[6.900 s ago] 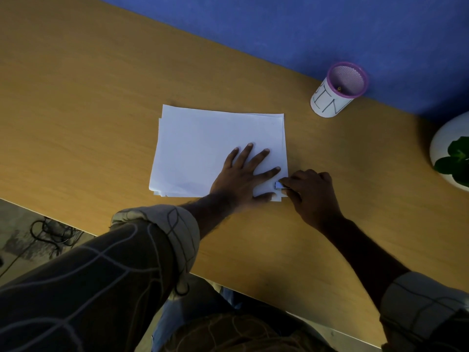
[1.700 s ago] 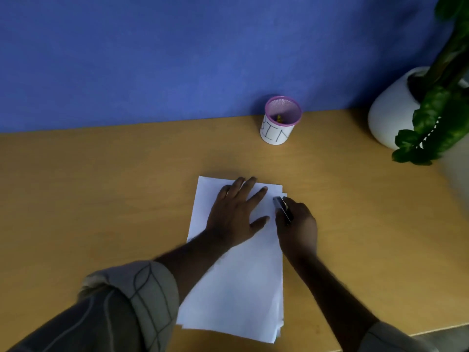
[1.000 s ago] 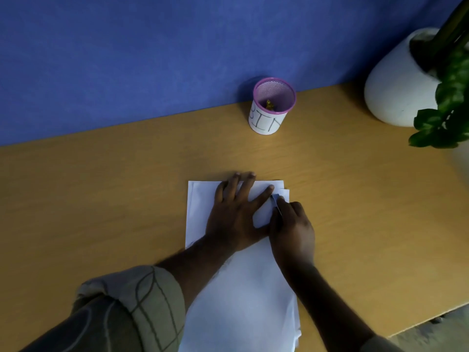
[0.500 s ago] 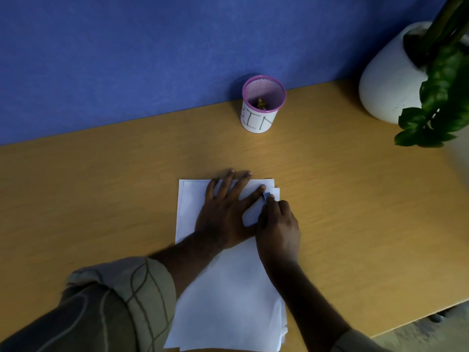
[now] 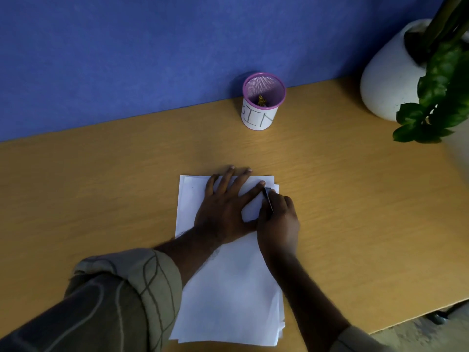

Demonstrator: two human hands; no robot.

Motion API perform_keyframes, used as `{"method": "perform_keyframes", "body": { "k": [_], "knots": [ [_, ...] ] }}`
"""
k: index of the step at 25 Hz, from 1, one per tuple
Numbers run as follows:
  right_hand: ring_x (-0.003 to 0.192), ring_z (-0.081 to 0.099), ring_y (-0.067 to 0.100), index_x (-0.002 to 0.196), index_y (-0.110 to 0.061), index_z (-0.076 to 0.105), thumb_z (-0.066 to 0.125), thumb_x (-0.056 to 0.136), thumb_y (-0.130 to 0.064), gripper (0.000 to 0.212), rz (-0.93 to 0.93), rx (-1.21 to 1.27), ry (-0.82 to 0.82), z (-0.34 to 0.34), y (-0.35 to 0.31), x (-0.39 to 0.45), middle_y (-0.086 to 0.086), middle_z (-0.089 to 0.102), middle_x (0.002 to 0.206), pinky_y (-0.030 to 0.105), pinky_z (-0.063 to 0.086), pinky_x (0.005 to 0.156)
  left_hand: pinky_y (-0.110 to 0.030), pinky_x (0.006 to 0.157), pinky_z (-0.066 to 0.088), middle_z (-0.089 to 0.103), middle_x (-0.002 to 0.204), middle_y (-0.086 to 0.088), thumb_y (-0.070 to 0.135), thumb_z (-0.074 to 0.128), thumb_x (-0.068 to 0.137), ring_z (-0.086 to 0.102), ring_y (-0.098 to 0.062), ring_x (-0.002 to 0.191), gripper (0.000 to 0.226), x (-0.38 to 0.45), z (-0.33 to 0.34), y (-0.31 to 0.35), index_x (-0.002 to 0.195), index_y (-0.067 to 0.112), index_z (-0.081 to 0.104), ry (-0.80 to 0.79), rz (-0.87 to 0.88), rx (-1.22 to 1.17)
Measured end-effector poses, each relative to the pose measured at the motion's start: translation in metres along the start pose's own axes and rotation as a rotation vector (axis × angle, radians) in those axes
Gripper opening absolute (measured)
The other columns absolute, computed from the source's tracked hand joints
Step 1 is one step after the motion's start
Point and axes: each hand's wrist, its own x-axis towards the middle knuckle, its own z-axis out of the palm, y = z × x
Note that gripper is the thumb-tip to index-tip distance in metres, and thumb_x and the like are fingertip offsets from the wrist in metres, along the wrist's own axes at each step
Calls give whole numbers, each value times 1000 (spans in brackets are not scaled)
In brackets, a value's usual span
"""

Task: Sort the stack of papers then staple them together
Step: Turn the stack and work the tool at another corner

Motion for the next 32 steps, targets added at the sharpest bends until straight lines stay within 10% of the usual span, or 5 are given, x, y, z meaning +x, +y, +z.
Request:
{"method": "perform_keyframes", "body": {
  "k": [5, 16, 23, 32],
  "knots": [
    [72, 60, 13, 96, -12, 71, 56, 98, -25, 20, 91, 134, 53, -3, 0, 4, 1, 68, 83, 7, 31, 57, -59, 119, 22, 29, 167, -3, 89, 28, 79, 22, -34, 154, 89, -1, 2, 0, 153, 40, 35, 14, 7, -13],
    [66, 59, -4, 92, -18, 70, 62, 95, -29, 14, 273, 337, 11, -8, 2, 11, -21, 60, 71, 16, 46, 53, -61, 119, 22, 29, 166, -4, 86, 39, 78, 22, -34, 154, 89, 1, 3, 0, 153, 39, 35, 12, 7, -3],
    [68, 66, 38, 84, -9, 70, 64, 89, -24, 17, 406, 421, 33, -5, 14, 22, 14, 70, 71, 49, 57, 64, -60, 121, 19, 26, 168, -2, 84, 35, 79, 19, -34, 155, 88, 0, 0, 0, 154, 37, 34, -7, 3, -2],
    [71, 68, 32, 97, -14, 72, 66, 87, -21, 14, 348, 427, 22, -12, 23, 14, 7, 73, 81, 52, 58, 65, -59, 122, 17, 25, 168, 1, 82, 33, 85, 19, -32, 155, 82, -1, 3, 0, 155, 38, 33, 14, -5, -13]
  ]
}}
